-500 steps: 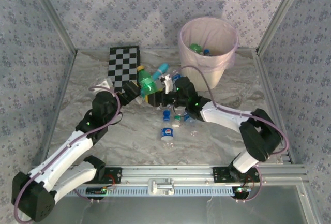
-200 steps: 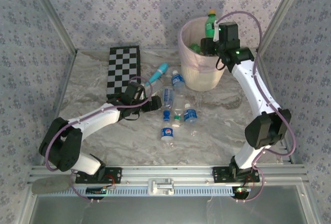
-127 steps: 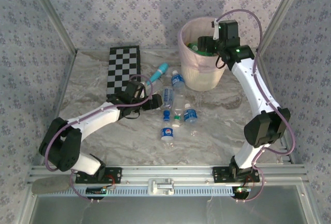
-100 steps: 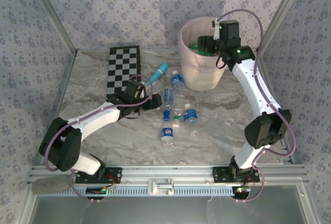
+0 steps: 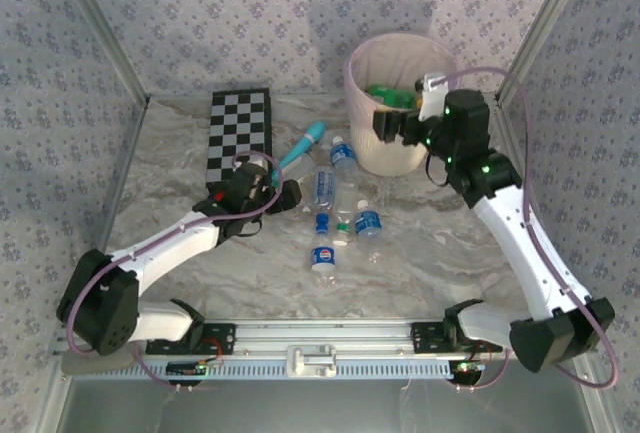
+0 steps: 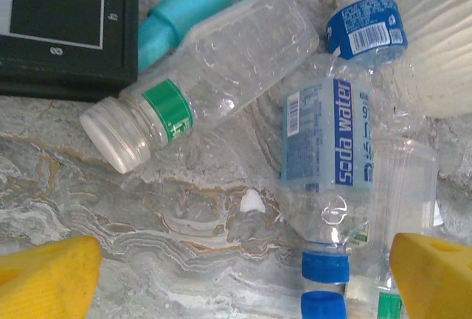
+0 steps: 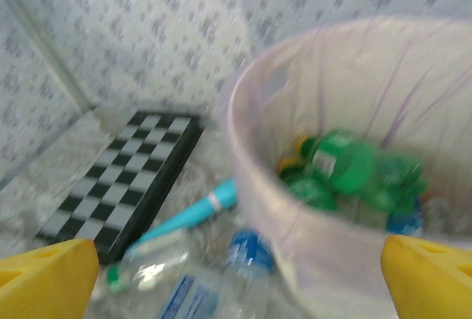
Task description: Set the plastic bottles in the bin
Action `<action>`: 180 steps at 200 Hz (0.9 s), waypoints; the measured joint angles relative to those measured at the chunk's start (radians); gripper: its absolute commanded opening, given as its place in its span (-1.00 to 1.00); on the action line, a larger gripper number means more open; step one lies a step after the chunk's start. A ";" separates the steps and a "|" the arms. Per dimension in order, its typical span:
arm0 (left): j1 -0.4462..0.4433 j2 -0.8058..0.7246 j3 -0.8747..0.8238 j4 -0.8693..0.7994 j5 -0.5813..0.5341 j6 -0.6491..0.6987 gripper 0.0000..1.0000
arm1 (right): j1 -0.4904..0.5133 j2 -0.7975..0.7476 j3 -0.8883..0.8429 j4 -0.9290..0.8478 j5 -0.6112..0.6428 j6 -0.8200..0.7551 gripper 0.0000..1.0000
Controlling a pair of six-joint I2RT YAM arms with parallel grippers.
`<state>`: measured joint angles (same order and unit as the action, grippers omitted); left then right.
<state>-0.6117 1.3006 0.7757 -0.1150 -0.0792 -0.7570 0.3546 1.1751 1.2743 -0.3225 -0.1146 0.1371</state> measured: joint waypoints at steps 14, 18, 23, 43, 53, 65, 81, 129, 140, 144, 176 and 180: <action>0.000 -0.002 0.000 0.005 -0.010 -0.008 1.00 | 0.035 -0.045 -0.109 0.009 -0.003 0.024 1.00; 0.000 -0.002 0.000 0.006 -0.012 -0.011 1.00 | 0.047 -0.056 -0.143 0.010 -0.003 0.035 1.00; 0.000 -0.002 0.000 0.007 -0.013 -0.013 1.00 | 0.062 -0.069 -0.184 0.013 -0.002 0.046 1.00; 0.000 -0.002 0.000 0.014 -0.014 -0.025 1.00 | 0.125 -0.114 -0.342 0.025 0.006 0.099 1.00; 0.000 -0.001 0.000 0.019 -0.010 -0.032 1.00 | 0.156 -0.139 -0.411 0.031 0.016 0.132 1.00; 0.000 0.010 0.000 0.031 0.003 -0.040 1.00 | 0.188 -0.172 -0.482 0.036 0.029 0.175 1.00; 0.000 0.035 0.001 0.041 0.020 -0.048 1.00 | 0.220 -0.216 -0.560 0.043 0.059 0.238 1.00; -0.013 0.114 0.042 0.040 0.079 -0.068 1.00 | 0.282 -0.243 -0.707 0.045 0.148 0.390 1.00; -0.020 0.121 0.054 0.042 0.090 -0.073 1.00 | 0.289 -0.228 -0.715 0.045 0.158 0.405 1.00; -0.021 0.123 0.058 0.042 0.092 -0.075 1.00 | 0.291 -0.219 -0.716 0.045 0.161 0.408 1.00; -0.037 0.128 0.068 0.049 0.095 -0.082 1.00 | 0.311 -0.117 -0.715 0.051 0.188 0.417 0.91; -0.038 0.128 0.068 0.048 0.095 -0.083 1.00 | 0.314 -0.101 -0.715 0.050 0.192 0.417 0.89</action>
<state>-0.6495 1.4288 0.8436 -0.0666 0.0162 -0.8398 0.6685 1.0744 0.5598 -0.2726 0.0769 0.5545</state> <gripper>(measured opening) 0.998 0.965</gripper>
